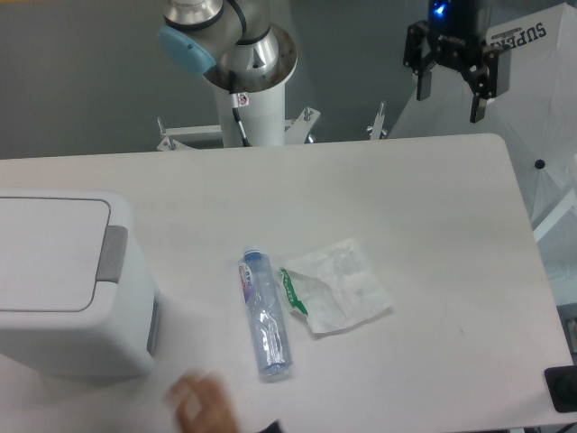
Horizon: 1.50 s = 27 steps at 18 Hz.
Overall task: Open the trash can
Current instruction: 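Move the open gripper across the table to the trash can lid edge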
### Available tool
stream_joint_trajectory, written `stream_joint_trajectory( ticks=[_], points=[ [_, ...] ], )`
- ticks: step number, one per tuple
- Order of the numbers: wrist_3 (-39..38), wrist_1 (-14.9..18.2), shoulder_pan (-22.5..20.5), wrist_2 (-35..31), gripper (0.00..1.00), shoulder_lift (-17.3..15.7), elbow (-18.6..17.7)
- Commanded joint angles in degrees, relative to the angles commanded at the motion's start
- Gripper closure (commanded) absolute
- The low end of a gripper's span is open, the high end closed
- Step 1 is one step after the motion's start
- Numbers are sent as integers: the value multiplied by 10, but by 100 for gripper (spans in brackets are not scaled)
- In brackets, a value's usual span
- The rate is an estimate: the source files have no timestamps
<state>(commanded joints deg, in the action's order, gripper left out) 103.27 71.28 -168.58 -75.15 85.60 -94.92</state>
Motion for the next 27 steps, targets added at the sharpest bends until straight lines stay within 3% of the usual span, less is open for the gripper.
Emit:
stream_joint_trajectory(
  ticks=[3,8,14,18,25,27],
  points=[
    [-49,-3,6,0,0,8,15],
    [-158,-9,51,-1,0,23,32],
    [-400,-12,123,-4,0,58,84],
    [-487,-21,164,-4,0,58,84],
    [-717,-41,269,-1,0,77,89],
    [-773,-69,291,0,0,82,93]
  ],
)
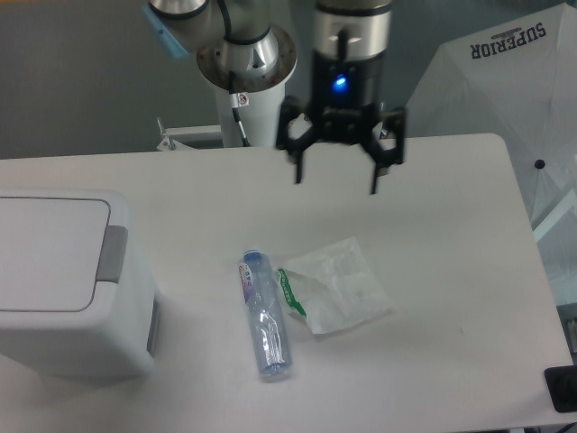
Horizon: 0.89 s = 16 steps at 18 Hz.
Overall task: Open the trash can
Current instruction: 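Move the open gripper across the table to the trash can lid edge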
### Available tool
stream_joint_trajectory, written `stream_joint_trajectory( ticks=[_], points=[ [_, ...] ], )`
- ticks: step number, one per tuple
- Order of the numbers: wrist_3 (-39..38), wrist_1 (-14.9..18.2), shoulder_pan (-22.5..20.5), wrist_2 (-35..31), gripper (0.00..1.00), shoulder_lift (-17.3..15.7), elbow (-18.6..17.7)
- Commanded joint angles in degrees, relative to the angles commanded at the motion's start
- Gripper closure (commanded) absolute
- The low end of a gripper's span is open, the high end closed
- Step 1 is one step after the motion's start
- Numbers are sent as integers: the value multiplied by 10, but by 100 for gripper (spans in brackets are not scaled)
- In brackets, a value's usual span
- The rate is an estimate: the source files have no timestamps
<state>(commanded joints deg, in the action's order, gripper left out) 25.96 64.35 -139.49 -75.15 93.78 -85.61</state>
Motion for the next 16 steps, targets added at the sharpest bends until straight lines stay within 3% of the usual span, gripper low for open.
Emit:
stream_joint_trajectory(
  ticks=[2,8,13,16],
  points=[
    [-48,-21,23,0,0,2,-2],
    [-118,-26,79,0,0,32,2],
    [-214,-63,97,23,0,51,2],
    [-228,-66,106,25,0,58,-2]
  ],
)
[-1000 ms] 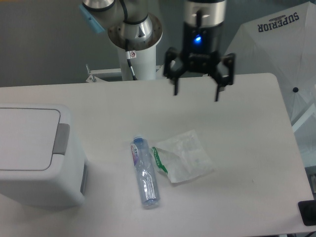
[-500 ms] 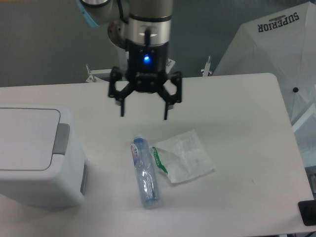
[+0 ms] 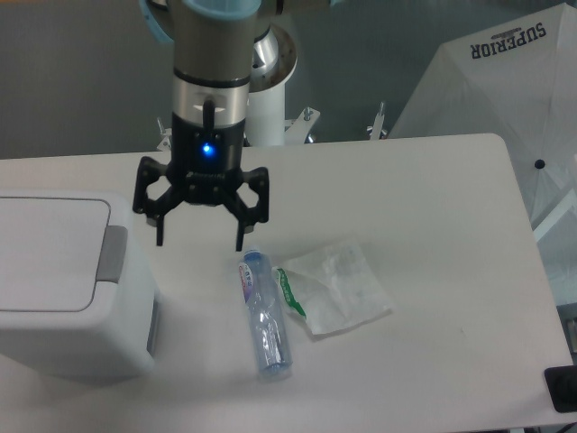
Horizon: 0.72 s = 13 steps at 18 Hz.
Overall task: Open the trash can
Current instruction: 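Move the open gripper across the table to the trash can lid edge, then lower the gripper fingers against the side edge of the lid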
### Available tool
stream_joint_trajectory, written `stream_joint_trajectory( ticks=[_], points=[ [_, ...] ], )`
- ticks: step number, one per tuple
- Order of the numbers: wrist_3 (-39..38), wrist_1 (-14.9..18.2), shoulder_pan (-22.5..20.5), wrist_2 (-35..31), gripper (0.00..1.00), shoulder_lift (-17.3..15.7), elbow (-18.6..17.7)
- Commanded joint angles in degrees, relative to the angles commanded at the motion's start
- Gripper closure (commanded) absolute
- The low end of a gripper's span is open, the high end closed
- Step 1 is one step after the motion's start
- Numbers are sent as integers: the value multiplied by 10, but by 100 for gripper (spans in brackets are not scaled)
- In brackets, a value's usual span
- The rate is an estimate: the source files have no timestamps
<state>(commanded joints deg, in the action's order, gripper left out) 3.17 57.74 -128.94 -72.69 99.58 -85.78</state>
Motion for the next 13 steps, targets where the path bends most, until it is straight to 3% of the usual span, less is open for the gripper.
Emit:
stream_joint_trajectory(
  ticks=[13],
  points=[
    [-12,-1,15,-2,0,12,-4]
  ],
)
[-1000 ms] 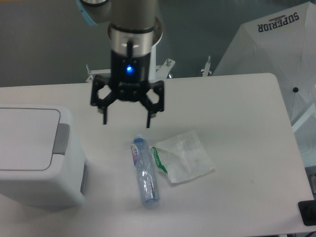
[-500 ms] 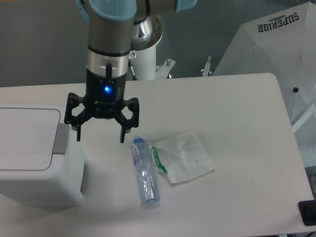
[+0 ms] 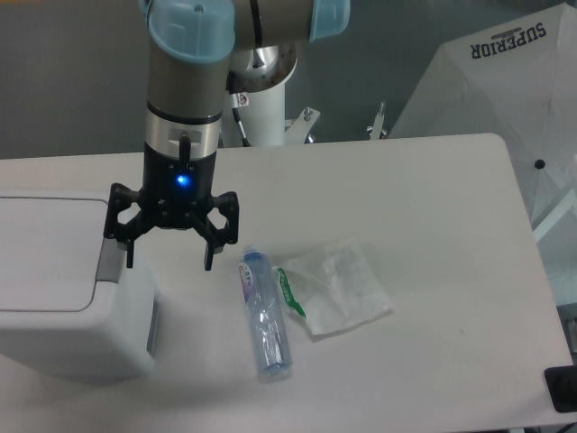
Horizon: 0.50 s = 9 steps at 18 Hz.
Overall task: Open the trash can
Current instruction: 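Lower the gripper fingers against the side edge of the lid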
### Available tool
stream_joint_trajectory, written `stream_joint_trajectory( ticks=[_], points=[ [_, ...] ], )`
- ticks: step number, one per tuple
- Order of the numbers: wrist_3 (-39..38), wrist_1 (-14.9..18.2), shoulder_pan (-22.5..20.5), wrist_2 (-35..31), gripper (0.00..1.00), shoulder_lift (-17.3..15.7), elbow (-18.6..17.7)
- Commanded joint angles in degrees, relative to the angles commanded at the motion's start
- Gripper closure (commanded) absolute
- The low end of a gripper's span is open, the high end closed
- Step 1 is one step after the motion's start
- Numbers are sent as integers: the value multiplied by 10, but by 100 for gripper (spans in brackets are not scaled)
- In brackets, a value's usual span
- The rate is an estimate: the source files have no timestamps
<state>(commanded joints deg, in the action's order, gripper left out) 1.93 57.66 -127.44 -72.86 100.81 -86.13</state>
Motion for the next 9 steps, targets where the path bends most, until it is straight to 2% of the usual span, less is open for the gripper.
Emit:
stream_joint_trajectory(
  ticks=[9],
  points=[
    [0,0,10,0,0,2,-2]
  ],
)
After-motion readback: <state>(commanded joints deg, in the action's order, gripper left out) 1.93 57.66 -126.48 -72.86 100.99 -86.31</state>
